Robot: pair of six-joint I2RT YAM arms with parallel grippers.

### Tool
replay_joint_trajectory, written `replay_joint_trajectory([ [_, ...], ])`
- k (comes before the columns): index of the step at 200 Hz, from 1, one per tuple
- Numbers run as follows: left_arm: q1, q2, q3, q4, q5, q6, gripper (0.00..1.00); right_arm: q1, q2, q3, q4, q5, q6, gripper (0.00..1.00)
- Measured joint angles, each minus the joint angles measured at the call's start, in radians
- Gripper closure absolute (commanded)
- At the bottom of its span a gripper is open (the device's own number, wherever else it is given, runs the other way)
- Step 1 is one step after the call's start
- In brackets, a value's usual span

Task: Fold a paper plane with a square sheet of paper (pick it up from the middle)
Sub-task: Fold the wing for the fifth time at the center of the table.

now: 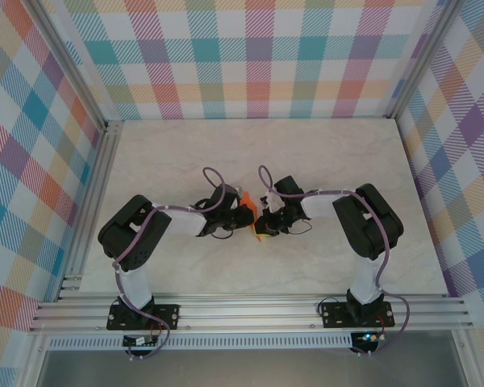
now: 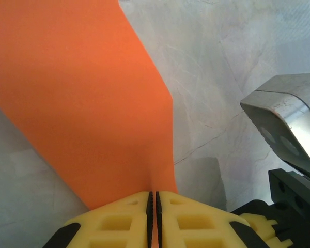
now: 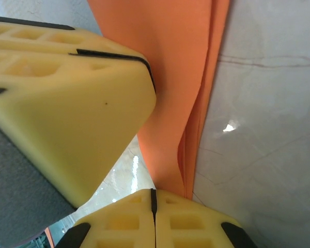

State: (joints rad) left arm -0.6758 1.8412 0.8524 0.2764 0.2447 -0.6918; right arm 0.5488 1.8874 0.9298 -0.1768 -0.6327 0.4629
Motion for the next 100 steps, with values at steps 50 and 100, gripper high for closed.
replay_joint_trajectory([
  [50,-0.005,0.013,0.081,-0.129,-0.076,0.010,0.83,0.000,0.000,-0.006,-0.001,0.002,0.000,0.95],
  [100,0.079,0.051,0.147,-0.169,-0.106,0.055,0.82,0.000,-0.005,-0.015,0.008,0.003,0.000,0.95],
])
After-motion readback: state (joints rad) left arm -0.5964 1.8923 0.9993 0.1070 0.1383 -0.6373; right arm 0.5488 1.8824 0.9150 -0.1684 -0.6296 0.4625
